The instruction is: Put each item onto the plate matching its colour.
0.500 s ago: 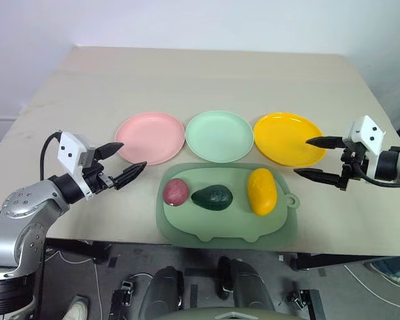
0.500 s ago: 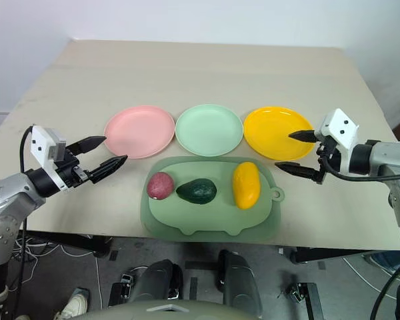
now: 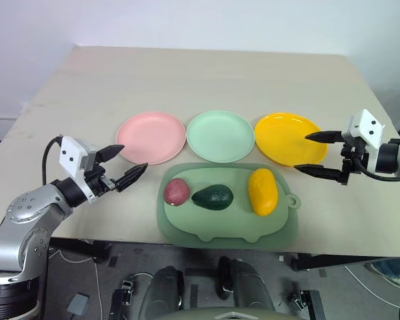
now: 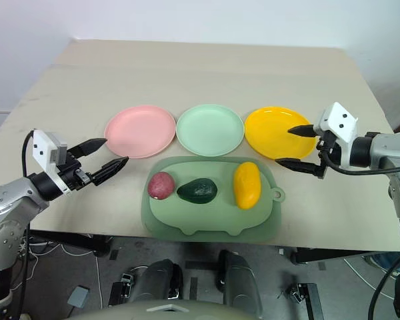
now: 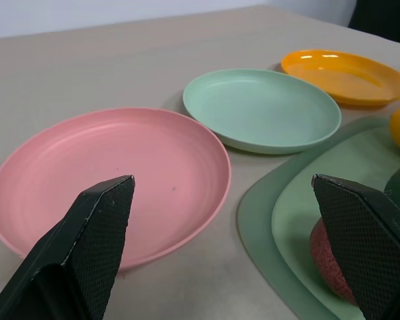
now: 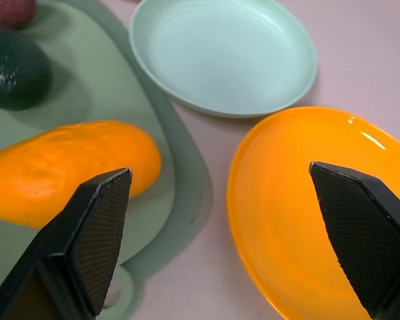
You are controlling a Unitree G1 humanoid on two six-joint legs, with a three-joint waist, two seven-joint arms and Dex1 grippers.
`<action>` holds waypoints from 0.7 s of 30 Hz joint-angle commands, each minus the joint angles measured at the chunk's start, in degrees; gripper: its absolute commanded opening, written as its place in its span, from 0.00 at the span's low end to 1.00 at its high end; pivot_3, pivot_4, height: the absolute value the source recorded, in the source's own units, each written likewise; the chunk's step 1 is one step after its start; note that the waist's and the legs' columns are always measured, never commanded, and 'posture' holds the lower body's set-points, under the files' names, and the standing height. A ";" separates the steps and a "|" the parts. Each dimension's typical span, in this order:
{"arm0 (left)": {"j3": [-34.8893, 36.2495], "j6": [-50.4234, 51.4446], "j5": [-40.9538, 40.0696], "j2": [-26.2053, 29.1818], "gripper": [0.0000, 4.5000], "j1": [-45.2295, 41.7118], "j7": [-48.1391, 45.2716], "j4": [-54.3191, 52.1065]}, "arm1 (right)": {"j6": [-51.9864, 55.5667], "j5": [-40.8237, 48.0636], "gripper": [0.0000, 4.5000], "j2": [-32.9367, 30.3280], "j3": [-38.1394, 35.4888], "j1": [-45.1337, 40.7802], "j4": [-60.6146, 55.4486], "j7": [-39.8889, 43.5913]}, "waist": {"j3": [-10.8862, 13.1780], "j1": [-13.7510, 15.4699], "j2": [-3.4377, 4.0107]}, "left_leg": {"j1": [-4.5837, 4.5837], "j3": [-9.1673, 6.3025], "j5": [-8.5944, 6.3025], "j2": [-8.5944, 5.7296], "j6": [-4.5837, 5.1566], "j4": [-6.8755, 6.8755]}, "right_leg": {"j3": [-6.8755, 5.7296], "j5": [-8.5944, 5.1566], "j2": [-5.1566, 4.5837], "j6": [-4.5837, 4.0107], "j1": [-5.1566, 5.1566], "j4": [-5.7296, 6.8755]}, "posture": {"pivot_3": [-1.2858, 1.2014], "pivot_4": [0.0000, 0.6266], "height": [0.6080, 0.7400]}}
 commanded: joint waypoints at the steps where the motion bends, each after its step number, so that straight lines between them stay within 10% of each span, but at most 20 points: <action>1: 0.45 -1.45 0.16 0.63 0.99 -1.53 -0.16 -0.65 | -1.55 -0.33 1.00 -1.10 -0.46 -1.86 -0.16 0.67 | 0.00 -0.01 0.00 | 0.00 0.00 0.00 0.00 0.00 0.00 | 0.00 0.00 0.00 0.00 0.00 0.00 | 0.52 0.24 1.00; 15: -3.16 -3.67 2.12 0.46 0.99 -6.36 -2.89 5.78 | 16.31 4.76 1.00 -5.42 -3.20 0.09 -16.65 -5.28 | 0.00 0.10 0.00 | -0.05 -0.03 0.00 0.01 0.00 0.00 | -0.02 0.07 -0.03 -0.11 -0.02 -0.02 | 0.52 0.24 1.00; 21: -5.35 -3.80 2.75 0.78 0.99 -10.34 -5.04 8.89 | 45.20 14.50 1.00 -9.27 -0.99 -5.33 -25.06 -12.27 | 0.01 -0.13 0.00 | -0.26 -0.04 0.00 0.02 0.00 0.00 | -0.02 0.09 -0.02 -0.13 -0.21 0.00 | 0.52 0.24 1.00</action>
